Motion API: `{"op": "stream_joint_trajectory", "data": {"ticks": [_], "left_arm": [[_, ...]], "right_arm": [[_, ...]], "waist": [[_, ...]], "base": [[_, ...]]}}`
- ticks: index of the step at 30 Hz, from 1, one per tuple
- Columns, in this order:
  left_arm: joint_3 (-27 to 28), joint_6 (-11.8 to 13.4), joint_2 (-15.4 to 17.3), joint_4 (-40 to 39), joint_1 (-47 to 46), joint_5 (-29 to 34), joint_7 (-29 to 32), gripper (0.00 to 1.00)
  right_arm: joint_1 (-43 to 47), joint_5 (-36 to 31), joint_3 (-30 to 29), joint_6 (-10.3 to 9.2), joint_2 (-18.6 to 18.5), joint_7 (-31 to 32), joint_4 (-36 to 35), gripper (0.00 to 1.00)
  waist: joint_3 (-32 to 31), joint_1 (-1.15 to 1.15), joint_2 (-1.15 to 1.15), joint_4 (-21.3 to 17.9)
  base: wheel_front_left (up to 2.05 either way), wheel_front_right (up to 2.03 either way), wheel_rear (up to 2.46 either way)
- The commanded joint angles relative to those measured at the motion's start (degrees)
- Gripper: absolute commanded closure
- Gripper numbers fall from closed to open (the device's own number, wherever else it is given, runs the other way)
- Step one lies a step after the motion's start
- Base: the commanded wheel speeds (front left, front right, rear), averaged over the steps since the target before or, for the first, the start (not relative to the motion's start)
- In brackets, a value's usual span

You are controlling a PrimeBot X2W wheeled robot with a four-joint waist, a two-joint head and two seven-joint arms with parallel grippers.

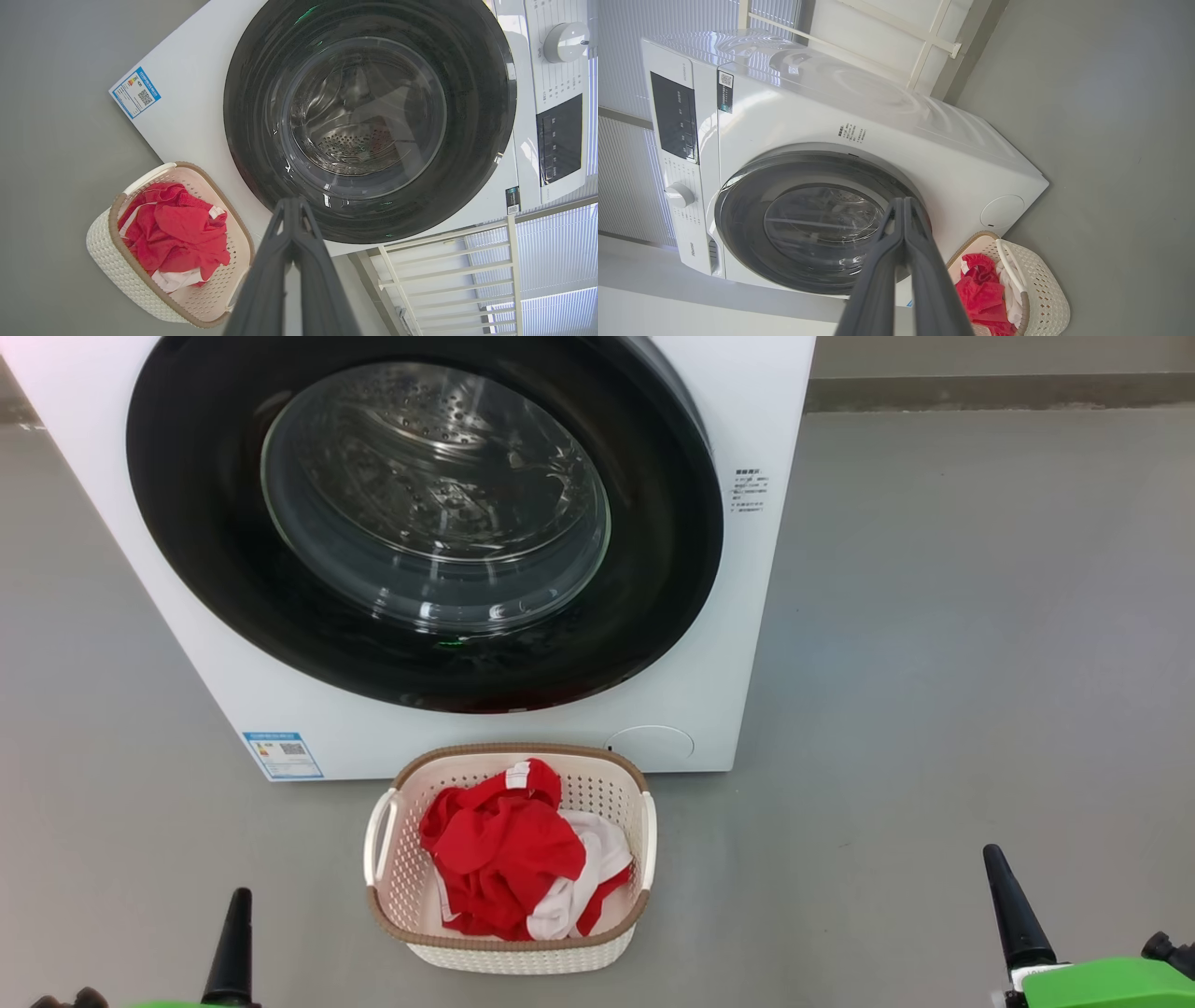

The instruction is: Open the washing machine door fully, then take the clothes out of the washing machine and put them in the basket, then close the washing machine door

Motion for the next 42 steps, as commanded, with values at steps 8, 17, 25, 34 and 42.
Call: {"op": "stream_joint_trajectory", "data": {"ticks": [8,17,25,34,42], "left_arm": [[2.9,-1.9,0.2,-0.1,-3.8,-5.8,1.4,1.00],[4.1,-3.0,-0.3,0.9,-4.7,-11.1,2.8,1.00],[5.2,-4.1,-0.7,1.8,-5.5,-15.8,4.0,1.00],[6.3,-5.0,-1.2,2.6,-6.3,-20.1,5.2,1.00],[6.4,-5.0,-1.3,2.6,-6.3,-20.0,5.3,1.00]], "right_arm": [[-3.8,5.8,1.2,-0.04,-0.9,1.4,-0.1,1.00],[-4.9,11.2,1.3,-0.05,-0.9,2.8,1.0,1.00],[-5.9,15.9,1.3,-0.06,-1.0,4.0,2.0,1.00],[-6.9,20.3,1.4,-0.06,-1.0,5.1,2.9,1.00],[-6.9,20.2,1.4,-0.06,-1.0,5.1,2.9,1.00]], "waist": [[0.3,0.00,0.00,-0.4],[0.5,0.00,0.00,-0.8],[0.8,0.00,0.00,-1.1],[1.0,0.00,0.00,-1.5],[1.0,0.00,0.00,-1.5]], "base": [[0.00,0.00,0.00],[0.00,0.00,0.00],[0.00,0.00,0.00],[0.00,0.00,0.00],[0.00,0.00,0.00]]}}
